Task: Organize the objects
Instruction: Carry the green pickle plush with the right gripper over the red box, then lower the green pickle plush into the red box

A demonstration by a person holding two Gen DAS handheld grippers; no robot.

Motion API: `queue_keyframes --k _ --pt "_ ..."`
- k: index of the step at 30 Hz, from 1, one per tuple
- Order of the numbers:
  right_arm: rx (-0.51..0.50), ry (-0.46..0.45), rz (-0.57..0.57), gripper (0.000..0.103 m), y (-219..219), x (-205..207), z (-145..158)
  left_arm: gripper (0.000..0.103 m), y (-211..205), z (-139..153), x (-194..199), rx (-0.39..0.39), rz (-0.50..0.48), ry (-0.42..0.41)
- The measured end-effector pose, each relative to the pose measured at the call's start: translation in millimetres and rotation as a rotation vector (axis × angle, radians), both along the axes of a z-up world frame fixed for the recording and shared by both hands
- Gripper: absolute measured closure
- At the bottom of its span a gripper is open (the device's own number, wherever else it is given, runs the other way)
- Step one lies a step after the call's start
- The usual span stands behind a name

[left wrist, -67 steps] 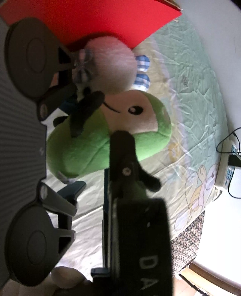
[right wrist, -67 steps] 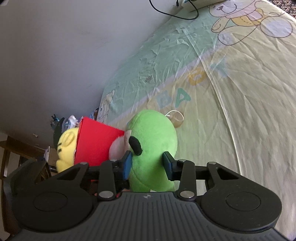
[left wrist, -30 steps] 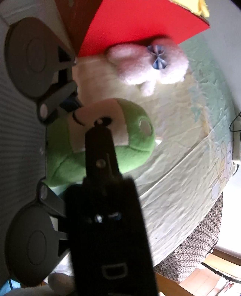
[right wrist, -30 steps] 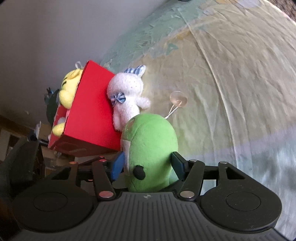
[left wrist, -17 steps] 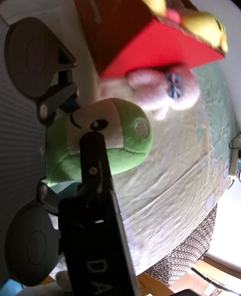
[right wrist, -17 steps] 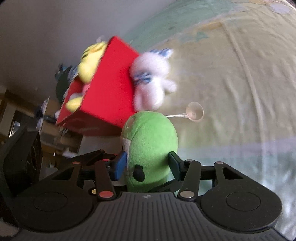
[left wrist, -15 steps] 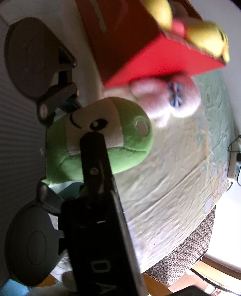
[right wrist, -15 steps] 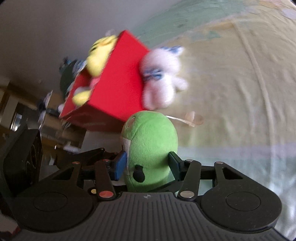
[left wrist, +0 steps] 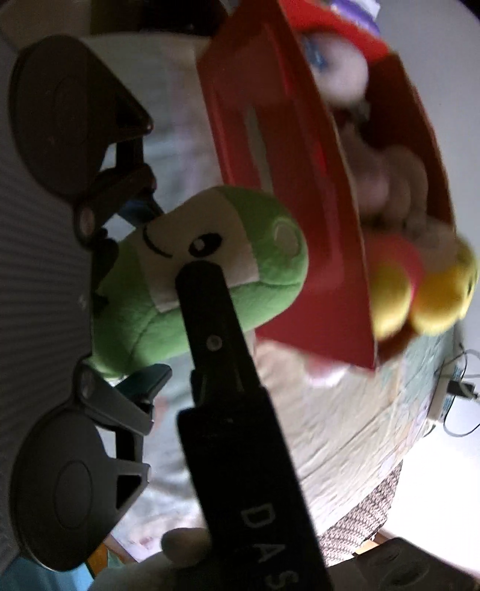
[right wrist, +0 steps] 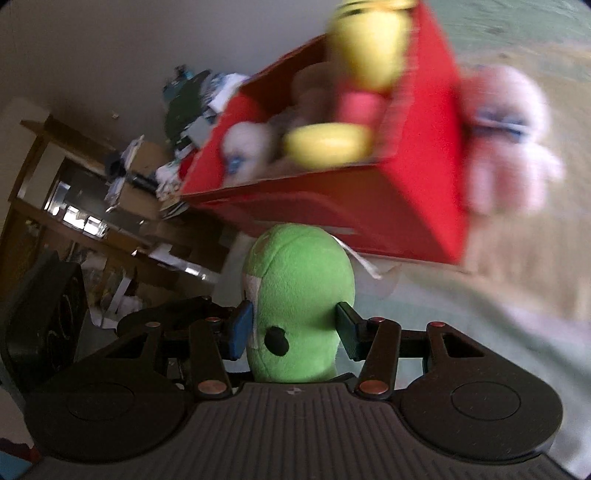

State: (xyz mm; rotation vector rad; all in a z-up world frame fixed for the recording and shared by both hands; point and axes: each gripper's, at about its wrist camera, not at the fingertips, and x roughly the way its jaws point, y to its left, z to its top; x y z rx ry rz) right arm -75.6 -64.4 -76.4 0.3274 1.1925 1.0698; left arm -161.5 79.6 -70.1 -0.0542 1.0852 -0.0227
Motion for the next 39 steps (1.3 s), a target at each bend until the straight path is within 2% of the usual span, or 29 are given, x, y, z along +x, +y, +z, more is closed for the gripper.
queue_keyframes --k 11,16,22,27,30,34,39 --pt "0.078 -0.046 0.093 0.051 90 -26 30 0.026 89 37 -44 0.021 0.064 -0.079" --pt "0.131 -0.099 0.100 0.051 110 -29 55 0.026 110 67 -53 0.043 0.068 -0.169" --pt "0.193 -0.192 0.050 0.051 120 -22 86 0.026 134 107 -37 0.077 0.044 -0.322" --pt "0.216 -0.282 -0.050 0.051 118 -7 105 0.026 142 126 -9 0.077 -0.001 -0.406" --pt "0.205 -0.329 -0.101 0.051 118 7 110 0.026 141 127 17 0.078 -0.028 -0.434" --pt "0.166 -0.352 -0.162 0.051 117 30 99 0.026 143 112 51 0.031 -0.041 -0.411" --pt "0.098 -0.316 -0.180 0.052 120 62 65 0.026 138 74 87 0.007 -0.045 -0.313"
